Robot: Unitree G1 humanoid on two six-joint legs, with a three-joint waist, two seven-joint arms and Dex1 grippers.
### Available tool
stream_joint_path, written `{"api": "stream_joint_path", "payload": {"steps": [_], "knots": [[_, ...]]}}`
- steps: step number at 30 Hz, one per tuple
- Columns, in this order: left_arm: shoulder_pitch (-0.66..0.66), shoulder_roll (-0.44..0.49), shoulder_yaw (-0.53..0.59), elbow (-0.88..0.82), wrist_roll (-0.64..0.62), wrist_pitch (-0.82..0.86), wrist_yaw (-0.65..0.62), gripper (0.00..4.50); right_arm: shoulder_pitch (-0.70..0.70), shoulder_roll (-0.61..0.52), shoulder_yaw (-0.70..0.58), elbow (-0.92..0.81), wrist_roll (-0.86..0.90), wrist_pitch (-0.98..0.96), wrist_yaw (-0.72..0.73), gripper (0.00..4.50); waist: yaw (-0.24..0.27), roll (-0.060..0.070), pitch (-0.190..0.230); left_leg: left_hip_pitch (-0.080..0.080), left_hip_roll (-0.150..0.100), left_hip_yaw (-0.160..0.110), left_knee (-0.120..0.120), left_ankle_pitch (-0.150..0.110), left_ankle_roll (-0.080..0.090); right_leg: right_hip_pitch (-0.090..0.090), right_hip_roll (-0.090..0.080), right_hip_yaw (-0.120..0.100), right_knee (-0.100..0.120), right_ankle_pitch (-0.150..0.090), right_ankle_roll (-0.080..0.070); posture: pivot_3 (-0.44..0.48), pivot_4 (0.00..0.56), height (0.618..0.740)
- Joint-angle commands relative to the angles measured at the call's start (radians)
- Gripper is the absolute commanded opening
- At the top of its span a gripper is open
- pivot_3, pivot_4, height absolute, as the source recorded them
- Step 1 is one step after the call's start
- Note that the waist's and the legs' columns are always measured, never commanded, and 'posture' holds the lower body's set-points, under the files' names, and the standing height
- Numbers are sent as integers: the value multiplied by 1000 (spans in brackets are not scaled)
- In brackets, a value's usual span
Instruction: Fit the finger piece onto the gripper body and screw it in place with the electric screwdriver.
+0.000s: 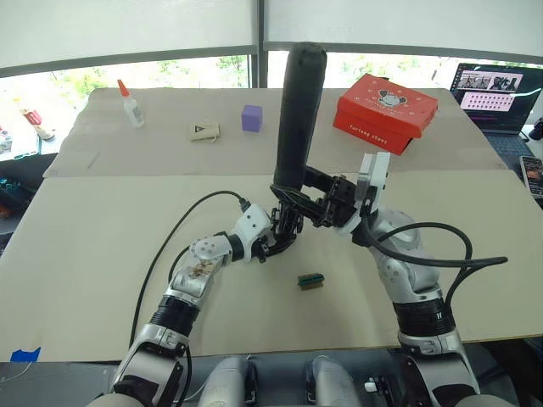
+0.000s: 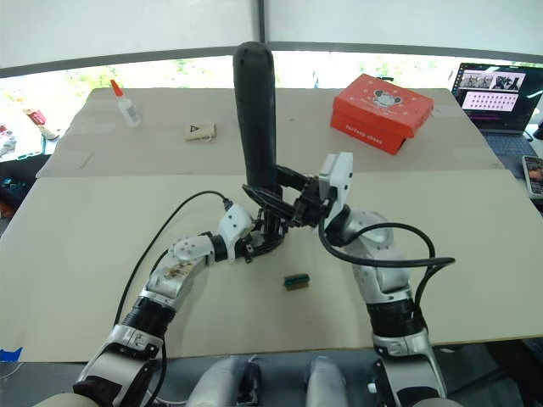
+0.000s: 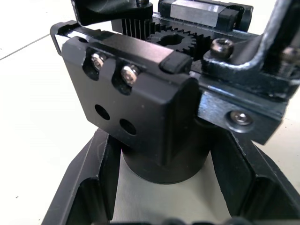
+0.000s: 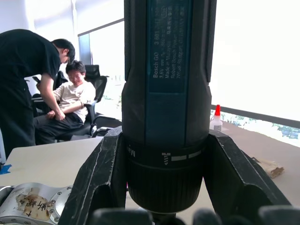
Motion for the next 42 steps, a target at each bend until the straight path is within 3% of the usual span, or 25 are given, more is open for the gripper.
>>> {"api": "stream_joint_path", "payload": {"steps": [1, 20, 33, 42], "knots": [[-22, 11, 14, -11, -2, -16, -3, 2282, 11, -15, 14, 20, -31, 41, -23, 1887, 0, 0, 0, 0, 0, 0, 0, 0, 0, 0, 0, 0, 0, 0, 0, 0, 150, 740], [-33, 15, 21, 0, -1, -15, 0, 2282, 2, -9, 47, 83, -40, 68, -39, 1887, 0, 0, 0, 8, 1, -1, -2, 0, 0, 8, 0, 0, -1, 0, 0, 0, 150, 740], [-35, 20, 24, 3, -3, -13, -1, 2282, 38, -46, 87, 133, -128, -79, 9, 1887, -4, 0, -1, 10, 2, -1, -2, 0, 0, 10, 0, 0, -1, 0, 0, 0, 150, 740], [-29, 21, 22, 0, -3, -15, -1, 2282, 14, -36, 55, 159, -26, 107, -37, 1887, -4, 0, -1, 11, 2, -2, -2, 0, 0, 12, 0, 0, -1, 0, 0, 0, 150, 740]]}}
